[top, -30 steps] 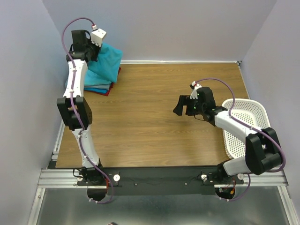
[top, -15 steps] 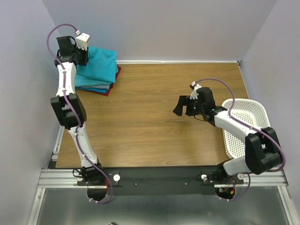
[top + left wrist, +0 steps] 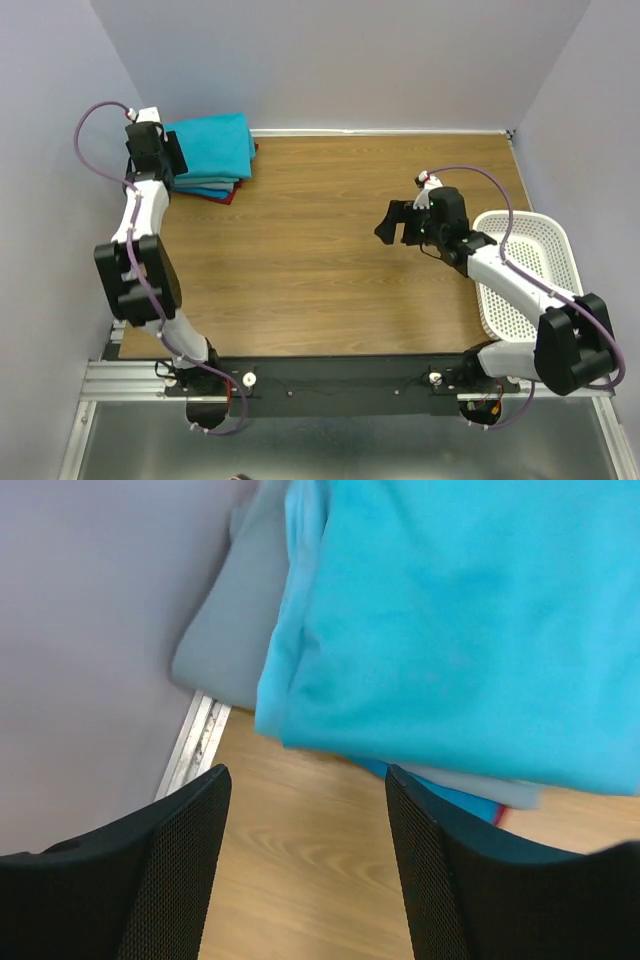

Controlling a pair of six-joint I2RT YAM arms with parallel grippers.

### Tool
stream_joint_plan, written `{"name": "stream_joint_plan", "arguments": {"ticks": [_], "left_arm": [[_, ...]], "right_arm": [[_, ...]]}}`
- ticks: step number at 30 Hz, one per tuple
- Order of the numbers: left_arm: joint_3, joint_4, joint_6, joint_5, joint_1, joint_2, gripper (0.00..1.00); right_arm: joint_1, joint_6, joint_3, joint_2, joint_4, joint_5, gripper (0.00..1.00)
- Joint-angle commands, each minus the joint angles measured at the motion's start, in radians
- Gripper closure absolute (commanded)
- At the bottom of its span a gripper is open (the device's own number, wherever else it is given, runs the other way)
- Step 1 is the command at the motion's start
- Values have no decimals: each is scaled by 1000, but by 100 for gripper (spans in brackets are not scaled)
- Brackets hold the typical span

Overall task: Fold and stack the t-shirts
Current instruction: Reset both grippers

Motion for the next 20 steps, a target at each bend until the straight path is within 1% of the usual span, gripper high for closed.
{"name": "stream_joint_plan", "arguments": {"ticks": [1, 2, 3, 4, 5, 6, 7, 8, 9, 11, 15, 18, 20], "left_arm": [[-233, 286, -130, -224, -167, -310, 29], [-285, 308, -124, -249, -209, -355, 29], [-377, 323, -129, -302, -255, -398, 29], [-378, 342, -129, -312, -304, -441, 29], [-463, 374, -138, -329, -384, -525, 29], [-502, 386, -151, -349, -416, -567, 29], [-577, 400, -155, -352, -447, -609, 29], [-609, 425, -167, -355, -499, -690, 29], [-663, 428, -175, -358, -516, -729, 29], [-695, 416, -170, -348, -556, -820, 29], [-717, 334, -194, -409, -634, -886, 29], [-714, 310, -225, -355, -676, -897, 29], [-674, 261, -248, -341, -694, -903, 29]], "right_arm": [[2, -13, -34, -72, -15, 111, 0], [2, -16, -37, -86, -15, 143, 0], [2, -18, -48, -110, -14, 157, 0], [1, -19, -51, -124, -15, 174, 0], [2, -19, -57, -137, -15, 185, 0], [2, -21, -59, -147, -14, 235, 0], [1, -21, -68, -175, -15, 253, 0], [1, -22, -74, -187, -15, 285, 0], [1, -21, -85, -215, -14, 302, 0], [1, -16, -94, -245, -14, 355, 0], [2, -16, -121, -307, -9, 430, 0], [1, -15, -126, -333, -9, 475, 0], [2, -11, -126, -339, -9, 495, 0]]}}
